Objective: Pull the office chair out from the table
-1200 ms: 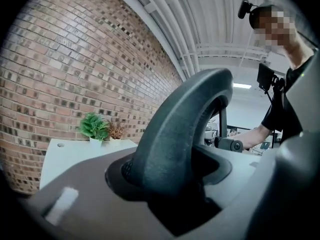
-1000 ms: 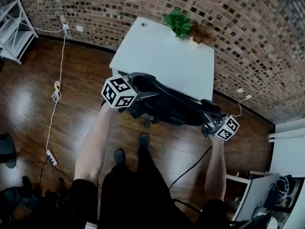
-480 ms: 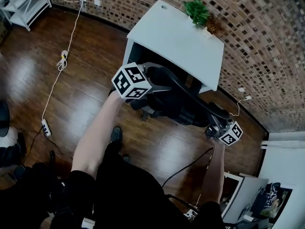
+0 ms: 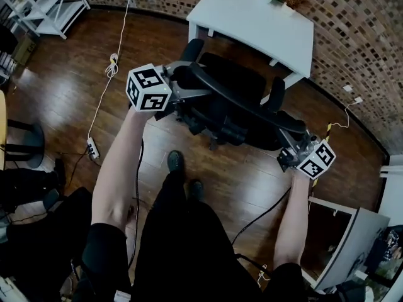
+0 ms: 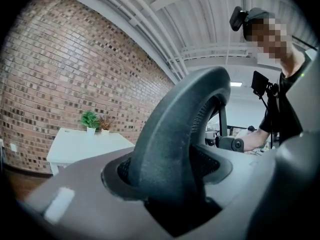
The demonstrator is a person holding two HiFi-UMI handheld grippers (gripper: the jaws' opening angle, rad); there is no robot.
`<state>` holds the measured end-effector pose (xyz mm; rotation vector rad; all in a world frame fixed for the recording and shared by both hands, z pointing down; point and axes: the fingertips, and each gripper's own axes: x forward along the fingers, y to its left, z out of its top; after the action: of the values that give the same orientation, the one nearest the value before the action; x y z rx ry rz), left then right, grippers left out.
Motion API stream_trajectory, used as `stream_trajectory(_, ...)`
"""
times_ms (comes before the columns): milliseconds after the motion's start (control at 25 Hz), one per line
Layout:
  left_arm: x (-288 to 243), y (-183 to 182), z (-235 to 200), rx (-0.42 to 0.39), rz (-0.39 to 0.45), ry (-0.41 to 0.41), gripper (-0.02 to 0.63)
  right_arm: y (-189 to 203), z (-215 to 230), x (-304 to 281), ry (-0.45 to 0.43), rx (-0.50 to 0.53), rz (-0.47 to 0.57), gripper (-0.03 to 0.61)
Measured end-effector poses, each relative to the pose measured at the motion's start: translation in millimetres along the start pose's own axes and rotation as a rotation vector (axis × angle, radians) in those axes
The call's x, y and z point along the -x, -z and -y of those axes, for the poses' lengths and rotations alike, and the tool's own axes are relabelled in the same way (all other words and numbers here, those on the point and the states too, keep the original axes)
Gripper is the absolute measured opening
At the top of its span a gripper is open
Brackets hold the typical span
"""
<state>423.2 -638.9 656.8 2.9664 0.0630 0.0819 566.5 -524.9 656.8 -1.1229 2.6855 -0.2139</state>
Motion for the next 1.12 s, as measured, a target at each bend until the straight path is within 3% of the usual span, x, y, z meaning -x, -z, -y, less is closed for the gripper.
stream_trajectory(160,37,30,34,-0.023,0.047,0.001,0.382,32,-51,6,0.007,0.063,-0.003,0.140)
stream_trajectory(280,70,9,106,-0.015,0.042,-0.021,0.386,13,-126,27,-0.010,0.052,-0.009,0.140)
stream_trajectory(520,114,-76,187,-0.014,0.023,0.001,0.391,-68,-224,34,0.011,0.029,-0.022,0.141)
stream_trajectory(720,153,-80,240,-0.054,0.031,0.031,0.387,-59,-289,43,0.025,0.044,-0.010,0.140)
stream_trajectory(840,185,-77,261,-0.036,0.041,0.039,0.388,-51,-329,36,0.045,0.051,-0.017,0.140)
stream_trajectory(1120,235,-93,340,-0.077,0.042,0.022,0.394,-65,-420,49,0.032,0.054,-0.016,0.140)
